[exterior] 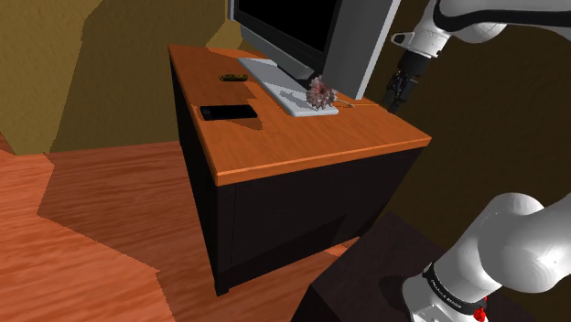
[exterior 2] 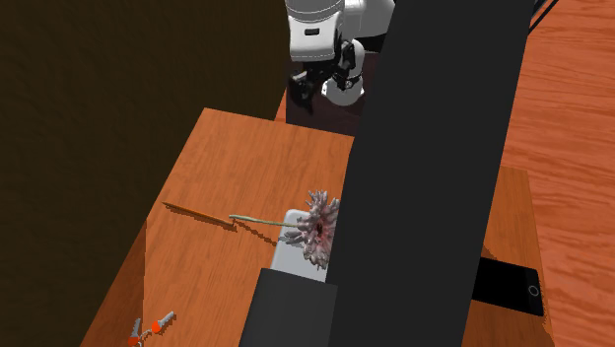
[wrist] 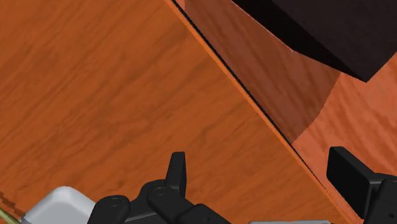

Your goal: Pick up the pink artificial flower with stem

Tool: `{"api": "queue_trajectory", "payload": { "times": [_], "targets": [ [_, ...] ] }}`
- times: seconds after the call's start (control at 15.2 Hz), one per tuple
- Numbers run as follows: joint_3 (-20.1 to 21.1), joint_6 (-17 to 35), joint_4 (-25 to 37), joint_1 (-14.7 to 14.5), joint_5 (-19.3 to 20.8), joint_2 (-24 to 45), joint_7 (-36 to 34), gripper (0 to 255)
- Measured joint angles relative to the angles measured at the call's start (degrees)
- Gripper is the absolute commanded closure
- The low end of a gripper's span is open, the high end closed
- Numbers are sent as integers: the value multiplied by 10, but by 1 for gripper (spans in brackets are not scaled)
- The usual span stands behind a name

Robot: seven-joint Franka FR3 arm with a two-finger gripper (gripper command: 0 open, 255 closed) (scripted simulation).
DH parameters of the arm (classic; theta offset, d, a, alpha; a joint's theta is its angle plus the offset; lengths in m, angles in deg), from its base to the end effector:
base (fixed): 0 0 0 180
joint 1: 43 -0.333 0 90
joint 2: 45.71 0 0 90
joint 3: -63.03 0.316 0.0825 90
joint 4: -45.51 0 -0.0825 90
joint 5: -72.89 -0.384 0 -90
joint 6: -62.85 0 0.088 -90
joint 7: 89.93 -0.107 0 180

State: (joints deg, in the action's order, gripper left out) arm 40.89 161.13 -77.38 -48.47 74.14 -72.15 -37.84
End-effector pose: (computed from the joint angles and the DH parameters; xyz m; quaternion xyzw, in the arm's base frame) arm 0.3985 -0.1474 0.5711 -0.9438 -0.3223 -0.0413 0.0607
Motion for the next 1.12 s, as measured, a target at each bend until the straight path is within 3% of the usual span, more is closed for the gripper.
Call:
{"api": "queue_trajectory", "payload": {
  "times": [0.26,0.66,0.92,1.12],
  "targets": [
    [-55,21,55,-19,-20,82,120,0],
    [-121,23,185,-30,-101,247,310,0],
    [-132,-8,301,-5,-172,367,424,0],
    [-122,-43,407,33,-222,458,494,0]
  ]
}}
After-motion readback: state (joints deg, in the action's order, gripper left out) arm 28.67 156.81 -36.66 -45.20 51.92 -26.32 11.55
